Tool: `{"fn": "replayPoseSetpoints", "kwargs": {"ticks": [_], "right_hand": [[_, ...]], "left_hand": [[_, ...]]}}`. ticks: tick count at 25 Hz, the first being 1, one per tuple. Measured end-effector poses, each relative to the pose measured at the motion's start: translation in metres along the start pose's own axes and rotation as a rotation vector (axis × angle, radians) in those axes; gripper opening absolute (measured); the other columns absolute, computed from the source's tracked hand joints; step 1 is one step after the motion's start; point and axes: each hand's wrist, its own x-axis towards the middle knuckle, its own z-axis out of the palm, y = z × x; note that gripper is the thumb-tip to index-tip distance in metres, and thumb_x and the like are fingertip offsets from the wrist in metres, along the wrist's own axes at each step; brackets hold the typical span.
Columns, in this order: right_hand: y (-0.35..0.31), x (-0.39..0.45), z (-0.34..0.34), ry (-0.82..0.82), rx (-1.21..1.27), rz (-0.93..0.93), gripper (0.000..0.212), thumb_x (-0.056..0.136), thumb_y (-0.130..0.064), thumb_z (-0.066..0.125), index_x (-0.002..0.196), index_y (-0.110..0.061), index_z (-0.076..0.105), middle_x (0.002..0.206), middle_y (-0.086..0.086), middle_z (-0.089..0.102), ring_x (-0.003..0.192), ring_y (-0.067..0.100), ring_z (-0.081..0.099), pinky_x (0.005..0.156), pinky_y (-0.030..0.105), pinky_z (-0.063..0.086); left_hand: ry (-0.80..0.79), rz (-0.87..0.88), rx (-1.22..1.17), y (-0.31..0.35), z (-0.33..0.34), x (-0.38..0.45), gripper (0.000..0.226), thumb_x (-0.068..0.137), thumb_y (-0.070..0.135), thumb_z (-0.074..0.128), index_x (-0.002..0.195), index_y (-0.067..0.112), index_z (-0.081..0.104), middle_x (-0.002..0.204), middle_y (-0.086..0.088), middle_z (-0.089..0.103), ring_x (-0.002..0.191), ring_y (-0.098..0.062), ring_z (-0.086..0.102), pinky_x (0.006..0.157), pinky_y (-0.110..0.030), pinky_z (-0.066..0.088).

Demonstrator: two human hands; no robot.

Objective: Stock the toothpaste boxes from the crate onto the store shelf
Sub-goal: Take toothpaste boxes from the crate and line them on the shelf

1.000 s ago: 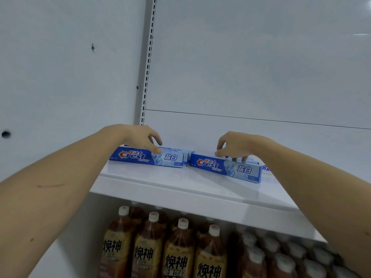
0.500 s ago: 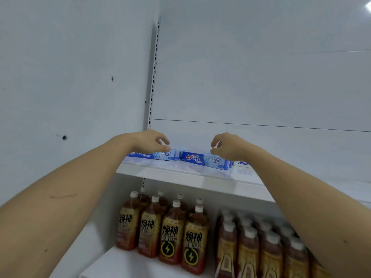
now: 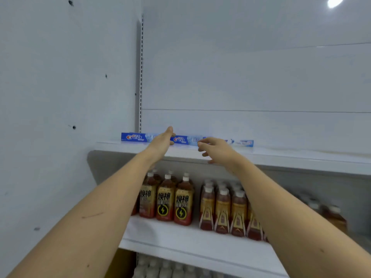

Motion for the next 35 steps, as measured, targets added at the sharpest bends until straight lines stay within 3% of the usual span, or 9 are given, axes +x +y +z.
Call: {"fn": "replayPoseSetpoints", "kwargs": {"ticks": [5,9,13,20,28,33,35], "right_hand": [[0.036,-0.067,0.054,-0.003,0.104,0.068,0.044,0.102,-0.047,0.04,0.136,-0.021,0.054,0.129,-0.002,0.059,0.119,0.015,0.054,0.099,0.035,0.043],[0.072,-0.127,0.1,-0.033,0.207,0.232,0.06,0.1,-0.057,0.033,0.148,-0.023,0.041,0.152,-0.002,0.042,0.14,0.018,0.038,0.115,0.044,0.03],[0.095,-0.19,0.122,-0.028,0.243,0.313,0.06,0.099,-0.06,0.026,0.147,-0.028,0.042,0.149,-0.005,0.045,0.138,0.017,0.04,0.109,0.043,0.034],[0.166,-0.27,0.131,-0.02,0.3,0.479,0.058,0.101,-0.057,0.024,0.145,-0.026,0.045,0.147,-0.001,0.048,0.137,0.021,0.042,0.113,0.049,0.032],[0.334,-0.341,0.1,-0.12,0.308,0.743,0.059,0.102,-0.057,0.024,0.147,-0.023,0.043,0.149,0.0,0.045,0.137,0.022,0.041,0.111,0.046,0.033],[0.449,-0.398,0.086,-0.147,0.338,0.993,0.059,0.1,-0.058,0.032,0.143,-0.022,0.049,0.142,0.0,0.052,0.126,0.018,0.049,0.103,0.035,0.035],[0.496,-0.428,0.094,-0.147,0.398,1.113,0.058,0.101,-0.053,0.034,0.146,-0.016,0.045,0.144,0.002,0.05,0.129,0.02,0.048,0.109,0.039,0.035]], "left_hand": [[-0.038,-0.089,-0.219,-0.057,0.033,-0.071,0.058,0.101,0.057,0.018,0.141,0.028,0.05,0.141,-0.004,0.055,0.138,-0.022,0.039,0.11,-0.042,0.024],[-0.106,-0.201,-0.207,-0.108,0.04,-0.137,0.056,0.103,0.055,0.019,0.141,0.028,0.049,0.143,-0.006,0.052,0.139,-0.022,0.037,0.111,-0.043,0.023],[-0.173,-0.276,-0.204,-0.146,0.054,-0.191,0.059,0.103,0.055,0.015,0.145,0.026,0.043,0.149,-0.007,0.046,0.142,-0.023,0.032,0.113,-0.044,0.021],[-0.256,-0.441,-0.219,-0.199,0.108,-0.261,0.06,0.102,0.056,0.016,0.146,0.027,0.042,0.148,-0.004,0.048,0.143,-0.024,0.032,0.113,-0.044,0.022],[-0.4,-0.722,-0.16,-0.296,0.241,-0.317,0.063,0.101,0.06,0.017,0.15,0.026,0.037,0.151,-0.005,0.044,0.145,-0.026,0.029,0.116,-0.05,0.02],[-0.416,-0.959,-0.123,-0.354,0.334,-0.357,0.058,0.103,0.053,0.02,0.146,0.021,0.041,0.147,-0.01,0.048,0.141,-0.028,0.036,0.115,-0.046,0.023],[-0.422,-1.059,-0.13,-0.382,0.367,-0.376,0.059,0.102,0.055,0.023,0.146,0.021,0.042,0.146,-0.009,0.049,0.141,-0.028,0.036,0.117,-0.047,0.022]]}}
